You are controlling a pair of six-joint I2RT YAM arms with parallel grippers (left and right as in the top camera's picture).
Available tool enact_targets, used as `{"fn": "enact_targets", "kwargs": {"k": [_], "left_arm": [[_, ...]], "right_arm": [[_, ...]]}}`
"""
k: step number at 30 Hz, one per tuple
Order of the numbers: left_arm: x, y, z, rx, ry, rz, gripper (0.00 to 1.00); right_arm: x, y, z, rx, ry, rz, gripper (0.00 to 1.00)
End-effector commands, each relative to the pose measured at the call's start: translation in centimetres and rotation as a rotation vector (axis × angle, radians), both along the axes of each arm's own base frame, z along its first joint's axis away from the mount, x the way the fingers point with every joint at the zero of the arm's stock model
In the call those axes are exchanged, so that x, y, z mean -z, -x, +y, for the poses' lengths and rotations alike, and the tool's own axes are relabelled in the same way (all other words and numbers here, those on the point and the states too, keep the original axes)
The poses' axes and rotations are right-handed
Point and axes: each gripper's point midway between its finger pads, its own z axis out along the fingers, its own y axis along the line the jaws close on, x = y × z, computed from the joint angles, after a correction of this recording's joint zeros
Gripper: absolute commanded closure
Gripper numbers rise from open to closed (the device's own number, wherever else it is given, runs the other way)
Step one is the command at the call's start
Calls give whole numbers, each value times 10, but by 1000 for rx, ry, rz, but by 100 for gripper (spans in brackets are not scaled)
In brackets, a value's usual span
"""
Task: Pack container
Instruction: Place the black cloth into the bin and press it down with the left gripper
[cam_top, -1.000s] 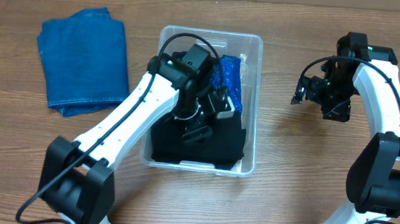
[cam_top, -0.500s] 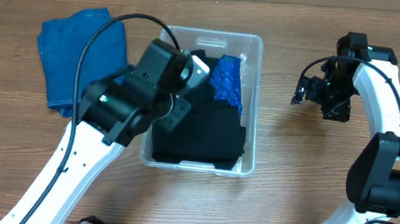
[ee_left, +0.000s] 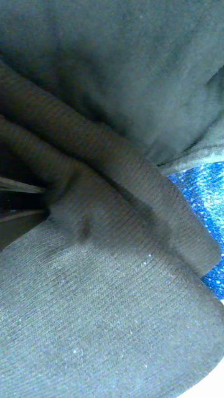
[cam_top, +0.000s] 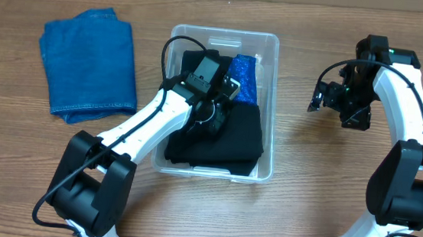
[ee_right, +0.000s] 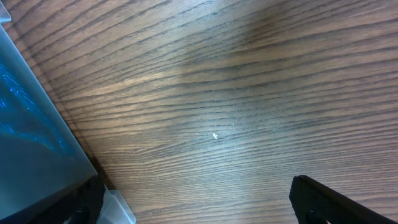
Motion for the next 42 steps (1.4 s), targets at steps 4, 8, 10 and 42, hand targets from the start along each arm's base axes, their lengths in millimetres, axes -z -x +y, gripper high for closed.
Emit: {"fn": "enact_targets", "kwargs": {"k": [4, 8, 10, 42], "left_arm": [[-32, 19, 12, 3, -33, 31, 96], [-110, 2, 23, -53, 3, -197, 77], [-114, 1, 28, -65, -14, -215, 78], [36, 25, -44, 1, -60, 205, 92]], "right_arm": [[-18, -6, 0, -2, 6, -59, 0], [-18, -6, 0, -2, 6, -60, 0], [-18, -6, 0, -2, 6, -59, 0], [-18, -6, 0, -2, 6, -59, 0]]}}
